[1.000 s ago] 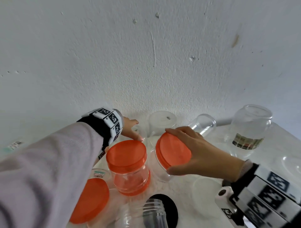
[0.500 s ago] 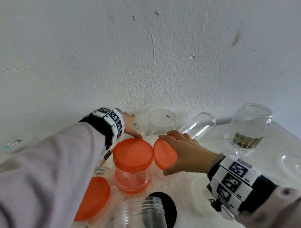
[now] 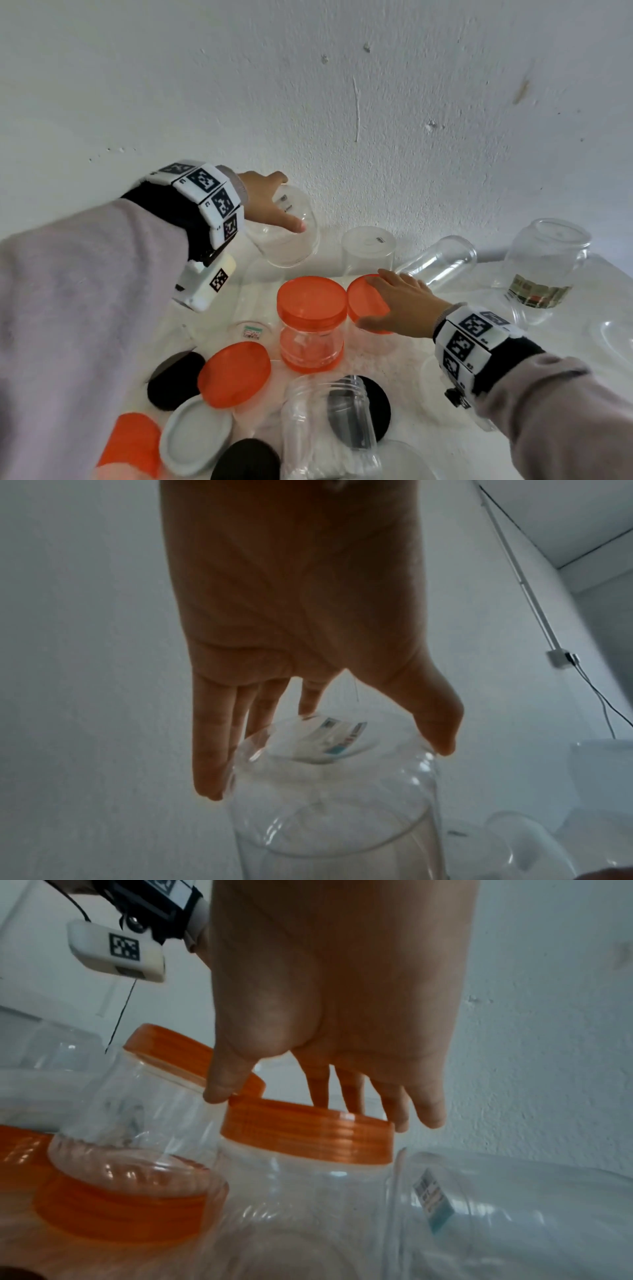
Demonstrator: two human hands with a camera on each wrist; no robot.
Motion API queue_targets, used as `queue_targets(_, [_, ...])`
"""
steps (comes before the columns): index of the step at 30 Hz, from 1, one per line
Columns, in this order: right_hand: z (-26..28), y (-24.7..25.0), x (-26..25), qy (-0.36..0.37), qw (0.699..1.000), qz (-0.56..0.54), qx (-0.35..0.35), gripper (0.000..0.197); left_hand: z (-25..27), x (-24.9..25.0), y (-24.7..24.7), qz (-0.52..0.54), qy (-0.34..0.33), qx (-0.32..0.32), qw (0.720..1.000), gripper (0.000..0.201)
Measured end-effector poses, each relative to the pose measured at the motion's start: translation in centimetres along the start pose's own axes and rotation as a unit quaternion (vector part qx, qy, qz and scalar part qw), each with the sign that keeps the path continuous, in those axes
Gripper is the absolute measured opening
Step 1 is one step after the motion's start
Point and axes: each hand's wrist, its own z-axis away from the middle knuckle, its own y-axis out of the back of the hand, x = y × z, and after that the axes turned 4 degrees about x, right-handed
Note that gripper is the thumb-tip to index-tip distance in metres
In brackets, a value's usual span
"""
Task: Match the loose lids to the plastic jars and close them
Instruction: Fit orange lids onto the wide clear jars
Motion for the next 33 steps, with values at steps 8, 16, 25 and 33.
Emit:
queue_targets(8, [3.0,0.9,-3.1,0.059,0.997,-0.008,0.054,0.079,7.4,-4.9,2.6,0.077,0.024,0.006,0.997,0.075])
queue_targets(16, [7.7,1.3,-9.5,0.14,0.99,-0.014,-0.004,0.07,14.8,-8.4,2.3,0.155,0.047,0.067,0.985,0.097])
queue_targets(25, [5.9,0.2,-19.0,0.164,0.983,0.044,-0.071,0.065,21.7,-11.7,-0.1,0.246,0.069,0.168,0.952,0.096])
queue_targets(33, [2.2,-2.6,-22.7,0.112,0.986,0.082,-0.093,0.046,27.3,-14.8,-2.8,0.352,0.123,0.246,0.895,0.087])
